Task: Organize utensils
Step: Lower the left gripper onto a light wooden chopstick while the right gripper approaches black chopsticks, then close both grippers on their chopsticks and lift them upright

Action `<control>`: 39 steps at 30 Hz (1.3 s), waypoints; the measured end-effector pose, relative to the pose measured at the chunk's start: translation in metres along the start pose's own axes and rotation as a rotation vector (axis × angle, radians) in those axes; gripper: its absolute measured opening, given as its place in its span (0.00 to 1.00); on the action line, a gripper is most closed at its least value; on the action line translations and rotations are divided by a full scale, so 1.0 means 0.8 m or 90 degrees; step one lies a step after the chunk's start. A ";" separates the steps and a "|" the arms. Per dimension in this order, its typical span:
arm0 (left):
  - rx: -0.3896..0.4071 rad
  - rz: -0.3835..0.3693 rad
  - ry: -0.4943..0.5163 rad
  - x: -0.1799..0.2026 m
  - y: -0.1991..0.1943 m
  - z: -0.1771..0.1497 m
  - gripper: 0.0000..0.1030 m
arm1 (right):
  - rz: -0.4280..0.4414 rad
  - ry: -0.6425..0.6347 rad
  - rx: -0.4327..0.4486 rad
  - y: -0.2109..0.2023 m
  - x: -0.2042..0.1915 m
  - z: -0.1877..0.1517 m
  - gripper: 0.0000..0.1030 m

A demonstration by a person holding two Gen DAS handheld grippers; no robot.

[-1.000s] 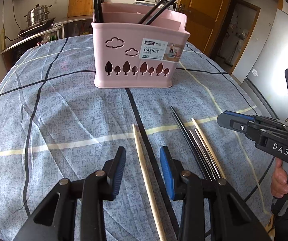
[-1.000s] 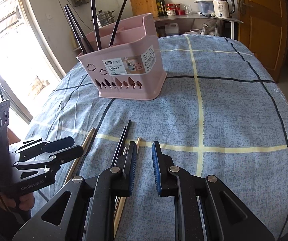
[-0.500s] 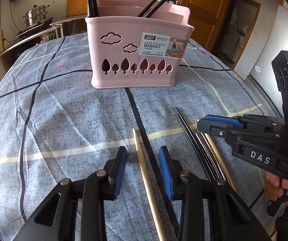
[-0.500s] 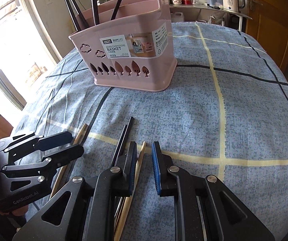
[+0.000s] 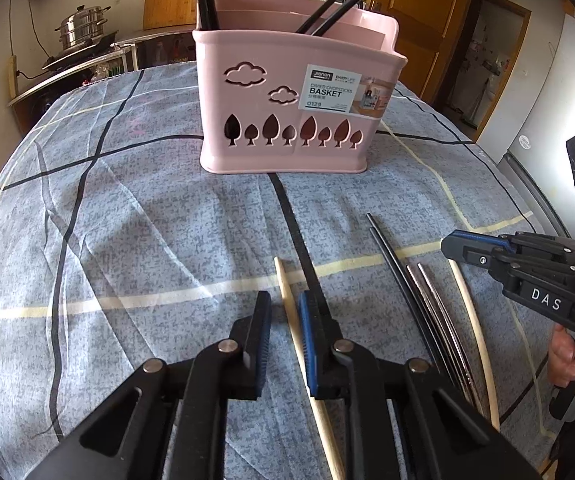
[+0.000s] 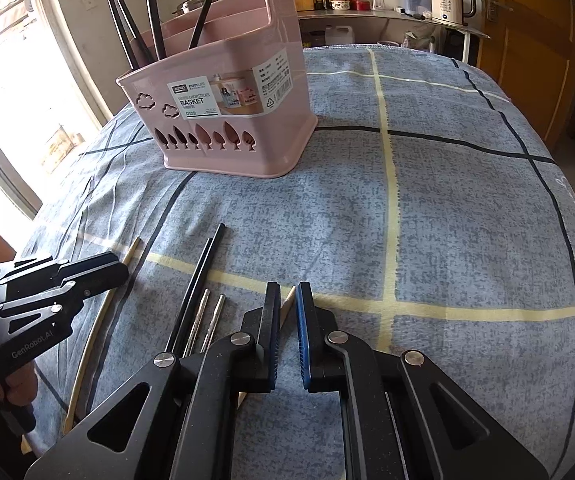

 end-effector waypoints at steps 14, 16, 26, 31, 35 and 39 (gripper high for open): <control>-0.012 0.050 0.058 0.020 0.015 0.021 0.13 | -0.031 0.005 -0.009 0.004 -0.004 0.000 0.08; -0.015 0.043 0.057 0.023 0.014 0.020 0.07 | -0.028 0.003 -0.006 0.005 -0.005 0.001 0.06; 0.012 0.015 0.033 0.016 -0.021 0.033 0.05 | 0.001 -0.010 0.036 -0.024 -0.020 0.016 0.04; 0.055 0.000 0.024 0.011 -0.063 0.054 0.05 | 0.009 -0.027 0.076 -0.055 -0.034 0.032 0.04; 0.094 -0.004 0.022 0.004 -0.097 0.073 0.05 | 0.007 -0.043 0.118 -0.086 -0.045 0.046 0.04; 0.137 -0.008 0.017 -0.004 -0.129 0.094 0.05 | 0.002 -0.060 0.171 -0.123 -0.056 0.060 0.03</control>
Point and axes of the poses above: each gripper's, at about its wrist camera, not at the fingertips, and y roughly the way its jaws point, x to its right, z to its top, the point moved 8 cm from there along y, roughly the way its jaws point, and after that the axes turned 11 degrees about z, right-handed, at the moved point
